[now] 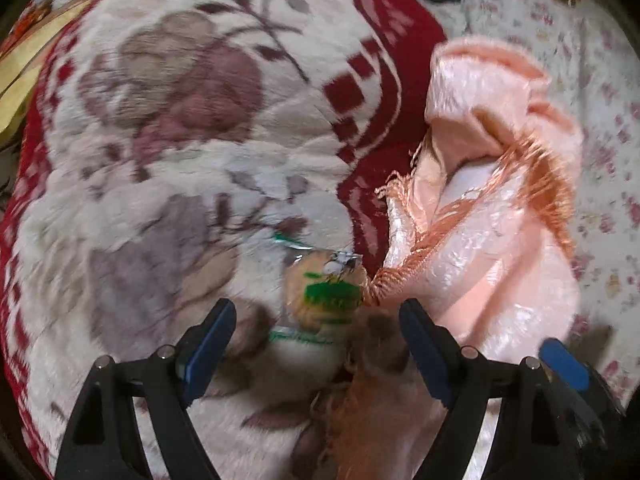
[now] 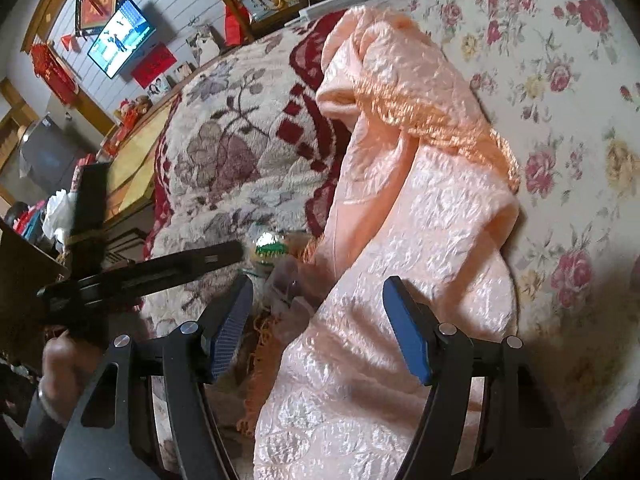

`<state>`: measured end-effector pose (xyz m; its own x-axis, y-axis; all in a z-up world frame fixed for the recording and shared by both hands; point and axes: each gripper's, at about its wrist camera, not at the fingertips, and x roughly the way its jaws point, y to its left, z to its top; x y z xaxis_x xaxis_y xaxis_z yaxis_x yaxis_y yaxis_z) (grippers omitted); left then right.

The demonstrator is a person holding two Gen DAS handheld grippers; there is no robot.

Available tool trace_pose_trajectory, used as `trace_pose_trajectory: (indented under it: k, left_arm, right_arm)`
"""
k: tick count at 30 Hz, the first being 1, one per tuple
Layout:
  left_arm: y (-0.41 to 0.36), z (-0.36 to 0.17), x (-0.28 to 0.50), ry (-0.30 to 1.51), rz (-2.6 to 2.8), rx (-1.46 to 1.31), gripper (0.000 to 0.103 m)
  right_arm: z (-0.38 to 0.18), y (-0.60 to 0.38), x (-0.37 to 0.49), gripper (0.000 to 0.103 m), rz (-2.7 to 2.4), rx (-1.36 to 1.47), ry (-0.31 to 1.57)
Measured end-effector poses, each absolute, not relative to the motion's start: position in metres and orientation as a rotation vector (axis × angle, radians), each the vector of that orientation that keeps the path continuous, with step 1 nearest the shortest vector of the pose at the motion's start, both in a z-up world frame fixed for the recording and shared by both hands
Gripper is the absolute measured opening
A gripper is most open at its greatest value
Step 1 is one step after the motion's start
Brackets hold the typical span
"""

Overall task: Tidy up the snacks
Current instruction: 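Grasp the green-labelled biscuit packet with the left gripper while the right grasps a clear plastic bag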

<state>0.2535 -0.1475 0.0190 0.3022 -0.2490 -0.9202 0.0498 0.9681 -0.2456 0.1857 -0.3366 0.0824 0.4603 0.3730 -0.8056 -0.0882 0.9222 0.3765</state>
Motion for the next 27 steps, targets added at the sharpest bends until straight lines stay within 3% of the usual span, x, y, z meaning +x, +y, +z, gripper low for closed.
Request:
trace_pose_trajectory:
  k: [4, 5, 6, 7, 8, 15, 23, 27]
  left_arm:
    - [-0.160, -0.003, 0.265, 1.299, -0.163, -0.144, 0.083]
    - [-0.160, -0.007, 0.267, 1.308, -0.163, -0.148, 0.078]
    - [-0.159, -0.011, 0.268, 1.318, -0.162, -0.148, 0.063]
    - [-0.158, -0.012, 0.268, 1.315, -0.151, -0.138, 0.055]
    - [-0.155, -0.011, 0.266, 1.305, -0.154, -0.138, 0.052]
    - [-0.110, 0.005, 0.233, 1.254, -0.142, -0.177, 0.051]
    - [-0.036, 0.031, 0.172, 1.202, -0.084, -0.272, 0.051]
    - [-0.018, 0.035, 0.143, 1.180, -0.061, -0.300, 0.051]
  right_arm:
    - [0.084, -0.335, 0.187, 0.068, 0.301, 0.293, 1.058]
    - [0.084, -0.334, 0.187, 0.068, 0.303, 0.291, 1.058]
    - [0.084, -0.333, 0.187, 0.068, 0.307, 0.288, 1.058]
    - [0.084, -0.331, 0.187, 0.068, 0.310, 0.280, 1.059]
    - [0.083, -0.329, 0.188, 0.068, 0.313, 0.268, 1.061]
    - [0.076, -0.302, 0.195, 0.068, 0.393, 0.152, 1.058]
    - [0.038, -0.230, 0.208, 0.068, 0.533, -0.271, 1.094]
    - [0.014, -0.230, 0.221, 0.067, 0.514, -0.260, 1.152]
